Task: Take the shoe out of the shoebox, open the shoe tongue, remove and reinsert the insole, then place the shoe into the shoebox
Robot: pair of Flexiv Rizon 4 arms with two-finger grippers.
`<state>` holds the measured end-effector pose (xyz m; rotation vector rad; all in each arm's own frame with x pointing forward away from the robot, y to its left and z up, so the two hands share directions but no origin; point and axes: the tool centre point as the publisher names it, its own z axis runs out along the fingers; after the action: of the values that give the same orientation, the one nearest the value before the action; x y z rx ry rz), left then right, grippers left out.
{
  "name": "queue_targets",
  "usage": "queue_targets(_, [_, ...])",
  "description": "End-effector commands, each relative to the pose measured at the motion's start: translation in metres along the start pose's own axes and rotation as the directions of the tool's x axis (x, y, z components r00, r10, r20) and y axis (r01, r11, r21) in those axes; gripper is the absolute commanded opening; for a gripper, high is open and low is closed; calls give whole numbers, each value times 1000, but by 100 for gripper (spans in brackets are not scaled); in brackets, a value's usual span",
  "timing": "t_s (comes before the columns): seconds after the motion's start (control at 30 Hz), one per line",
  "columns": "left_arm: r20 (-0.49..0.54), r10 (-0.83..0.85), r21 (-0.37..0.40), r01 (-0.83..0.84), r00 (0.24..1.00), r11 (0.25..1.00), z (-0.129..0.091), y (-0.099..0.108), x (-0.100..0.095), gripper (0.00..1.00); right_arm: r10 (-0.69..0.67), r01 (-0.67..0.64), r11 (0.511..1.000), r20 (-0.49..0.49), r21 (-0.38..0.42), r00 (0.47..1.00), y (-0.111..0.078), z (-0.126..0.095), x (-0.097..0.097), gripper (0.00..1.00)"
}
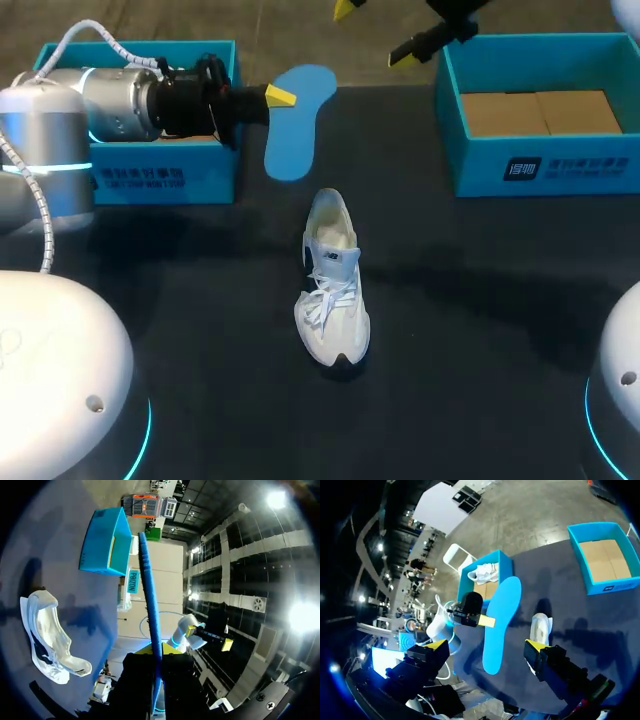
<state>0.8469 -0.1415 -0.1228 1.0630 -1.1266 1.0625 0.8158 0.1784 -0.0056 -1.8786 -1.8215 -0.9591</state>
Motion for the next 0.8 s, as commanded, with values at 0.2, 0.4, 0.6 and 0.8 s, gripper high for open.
queue_targets(0.2, [5,70,11,-70,998,997,6,-7,0,0,-13,6,1000,247,29,969,9,13,18,100])
queue_targets(0.4, [10,110,19,-110,994,994,8,-9,0,0,-11,0,999,318,32,948,13,17,21,100])
queue_targets(0.6, [13,121,19,-121,993,992,9,-9,-1,0,-2,-13,999,385,36,923,15,21,21,100])
queue_targets(0.8, [13,121,19,-121,993,992,9,-9,-1,0,1,-18,999,450,35,893,19,28,22,100])
